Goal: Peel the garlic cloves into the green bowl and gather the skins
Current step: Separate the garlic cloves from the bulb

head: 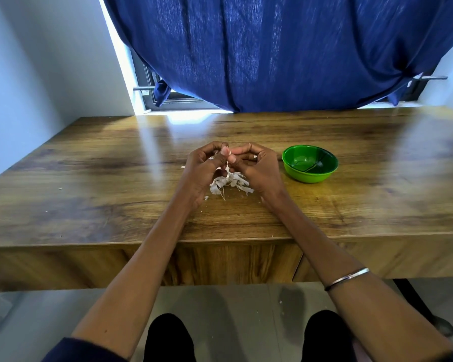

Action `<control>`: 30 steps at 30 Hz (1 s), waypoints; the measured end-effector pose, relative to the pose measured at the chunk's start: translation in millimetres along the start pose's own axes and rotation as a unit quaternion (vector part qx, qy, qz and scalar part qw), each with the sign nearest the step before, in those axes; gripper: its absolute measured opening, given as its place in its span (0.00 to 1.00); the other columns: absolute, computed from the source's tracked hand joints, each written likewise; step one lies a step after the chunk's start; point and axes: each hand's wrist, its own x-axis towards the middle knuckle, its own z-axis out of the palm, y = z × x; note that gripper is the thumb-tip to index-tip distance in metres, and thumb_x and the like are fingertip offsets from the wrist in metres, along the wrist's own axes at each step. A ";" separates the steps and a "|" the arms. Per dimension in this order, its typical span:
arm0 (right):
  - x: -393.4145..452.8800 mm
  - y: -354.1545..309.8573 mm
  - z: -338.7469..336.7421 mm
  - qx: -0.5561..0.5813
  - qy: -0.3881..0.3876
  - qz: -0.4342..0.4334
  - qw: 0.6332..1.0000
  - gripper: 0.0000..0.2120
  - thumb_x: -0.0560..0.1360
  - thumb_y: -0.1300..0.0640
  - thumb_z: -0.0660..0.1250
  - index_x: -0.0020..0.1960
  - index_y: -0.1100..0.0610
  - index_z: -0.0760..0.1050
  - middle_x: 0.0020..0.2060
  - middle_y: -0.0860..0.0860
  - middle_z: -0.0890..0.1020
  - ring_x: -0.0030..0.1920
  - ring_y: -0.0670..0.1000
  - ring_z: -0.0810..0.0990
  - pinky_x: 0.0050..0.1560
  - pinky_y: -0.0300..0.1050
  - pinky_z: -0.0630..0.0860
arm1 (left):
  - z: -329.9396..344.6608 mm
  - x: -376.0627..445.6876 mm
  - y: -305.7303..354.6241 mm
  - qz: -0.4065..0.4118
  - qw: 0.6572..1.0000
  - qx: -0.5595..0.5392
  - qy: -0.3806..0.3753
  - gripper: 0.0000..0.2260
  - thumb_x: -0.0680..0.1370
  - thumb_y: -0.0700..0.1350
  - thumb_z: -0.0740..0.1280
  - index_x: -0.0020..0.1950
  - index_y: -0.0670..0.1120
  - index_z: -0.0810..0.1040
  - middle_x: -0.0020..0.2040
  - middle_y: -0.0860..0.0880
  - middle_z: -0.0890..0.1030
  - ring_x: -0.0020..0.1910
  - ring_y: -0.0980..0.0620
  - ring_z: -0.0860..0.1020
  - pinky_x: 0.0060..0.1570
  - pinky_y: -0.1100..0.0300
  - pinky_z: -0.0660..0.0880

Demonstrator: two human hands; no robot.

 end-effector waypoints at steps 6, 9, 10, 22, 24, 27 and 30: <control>3.2 3.6 0.8 -0.043 -0.002 -0.019 0.999 0.09 0.73 0.67 0.75 0.43 0.56 0.77 0.41 0.53 0.84 0.44 0.47 0.84 0.47 0.42 0.82 | 2.7 1.0 -2.6 0.000 1.000 0.017 -0.001 0.06 0.83 0.42 0.67 0.47 0.46 0.82 0.41 0.49 0.80 0.41 0.51 0.75 0.38 0.60 0.73; 4.2 3.9 2.8 -0.046 0.020 -0.030 0.998 0.06 0.73 0.66 0.75 0.46 0.61 0.78 0.42 0.55 0.84 0.44 0.47 0.84 0.47 0.42 0.82 | 8.3 1.1 -2.1 -0.003 1.000 0.003 0.022 0.06 0.83 0.43 0.67 0.46 0.47 0.81 0.42 0.48 0.81 0.41 0.53 0.76 0.37 0.60 0.74; 4.0 3.5 3.4 -0.049 0.031 -0.036 0.998 0.06 0.73 0.65 0.75 0.47 0.62 0.79 0.42 0.54 0.84 0.43 0.45 0.84 0.47 0.41 0.82 | 10.2 1.1 -1.9 -0.002 0.999 0.001 0.032 0.06 0.83 0.42 0.67 0.47 0.46 0.80 0.42 0.48 0.81 0.40 0.53 0.76 0.37 0.61 0.74; 0.5 2.3 3.5 -0.088 0.075 -0.077 0.990 0.08 0.73 0.59 0.77 0.51 0.60 0.83 0.41 0.49 0.87 0.41 0.46 0.86 0.44 0.43 0.84 | 11.9 1.9 -3.5 0.062 0.993 0.045 0.085 0.05 0.81 0.38 0.68 0.45 0.43 0.77 0.40 0.49 0.81 0.38 0.53 0.80 0.37 0.54 0.79; 1.2 3.1 2.3 -0.088 0.080 -0.075 0.990 0.07 0.73 0.60 0.77 0.50 0.60 0.84 0.41 0.49 0.87 0.41 0.46 0.86 0.44 0.45 0.84 | 11.1 1.3 -2.3 0.062 0.993 0.047 0.087 0.04 0.81 0.37 0.69 0.46 0.42 0.77 0.40 0.49 0.82 0.35 0.55 0.80 0.35 0.56 0.78; 1.7 4.9 1.7 -0.090 0.079 -0.076 0.990 0.09 0.72 0.59 0.78 0.51 0.59 0.84 0.42 0.49 0.87 0.42 0.46 0.86 0.44 0.42 0.83 | 11.6 1.5 -1.6 0.068 0.991 0.049 0.104 0.05 0.80 0.37 0.71 0.45 0.41 0.78 0.40 0.45 0.83 0.33 0.53 0.80 0.32 0.57 0.78; 2.6 6.4 1.6 -0.077 0.062 -0.066 0.993 0.11 0.73 0.59 0.78 0.53 0.60 0.84 0.44 0.50 0.87 0.45 0.46 0.86 0.47 0.42 0.83 | 11.6 1.7 -1.6 0.069 0.988 0.045 0.134 0.04 0.78 0.37 0.73 0.46 0.38 0.79 0.40 0.41 0.82 0.32 0.52 0.80 0.30 0.57 0.77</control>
